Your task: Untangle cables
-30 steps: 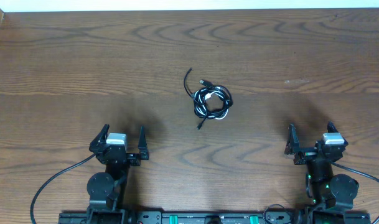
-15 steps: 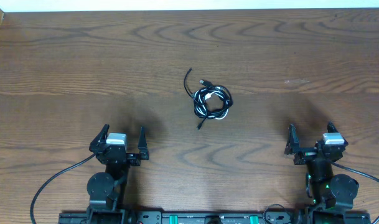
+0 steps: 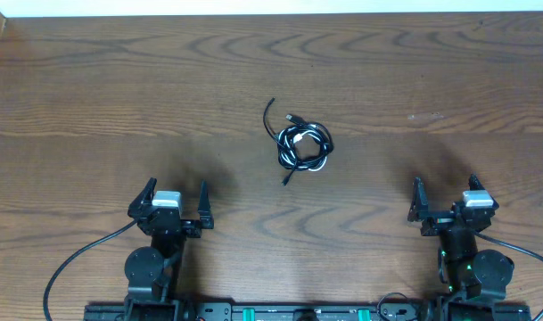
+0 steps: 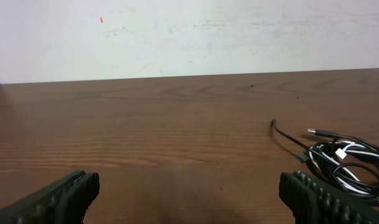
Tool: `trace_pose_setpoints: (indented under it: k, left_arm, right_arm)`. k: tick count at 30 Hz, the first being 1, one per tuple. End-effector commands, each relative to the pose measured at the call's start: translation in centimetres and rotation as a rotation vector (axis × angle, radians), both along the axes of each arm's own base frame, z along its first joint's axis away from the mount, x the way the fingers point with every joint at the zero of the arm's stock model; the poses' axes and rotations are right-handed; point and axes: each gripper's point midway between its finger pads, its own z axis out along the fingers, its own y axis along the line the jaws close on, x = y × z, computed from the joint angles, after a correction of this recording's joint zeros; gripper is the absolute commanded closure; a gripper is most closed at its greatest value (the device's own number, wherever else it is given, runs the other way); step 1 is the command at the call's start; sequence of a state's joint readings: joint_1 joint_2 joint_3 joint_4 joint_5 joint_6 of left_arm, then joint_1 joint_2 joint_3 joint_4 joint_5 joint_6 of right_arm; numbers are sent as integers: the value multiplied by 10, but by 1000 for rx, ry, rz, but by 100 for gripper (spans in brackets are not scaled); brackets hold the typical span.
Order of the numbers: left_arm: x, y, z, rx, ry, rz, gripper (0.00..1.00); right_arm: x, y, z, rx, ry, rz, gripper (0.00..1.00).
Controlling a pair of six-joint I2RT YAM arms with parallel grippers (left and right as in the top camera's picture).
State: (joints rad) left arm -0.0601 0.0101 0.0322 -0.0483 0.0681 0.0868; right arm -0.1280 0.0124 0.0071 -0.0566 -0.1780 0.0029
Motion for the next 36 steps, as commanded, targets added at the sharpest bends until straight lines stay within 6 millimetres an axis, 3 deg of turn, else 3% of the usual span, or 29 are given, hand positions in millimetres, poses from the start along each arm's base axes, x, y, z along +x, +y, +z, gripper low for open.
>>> trace_pose_setpoints:
  k: [1,13,16,27,36]
  left_arm:
    - [0,1,-16,17,37,5,0]
    - [1,1,-9,98,3,-4,0]
    - [0,1,-17,100,32,-5,0]
    - [2,-6,40,83,-201,-32,0]
    - [2,-6,39,82,-196,-33,0]
  right_arm:
    - [0,-3,-1,-12,2,-16,1]
    - [0,-3,-1,-12,2,-16,1]
    - [0,-3,-1,-12,2,-16,1]
    - [0,-3,-1,-12,2,-16,1]
    - [0,-3,-1,-12,1,-16,1]
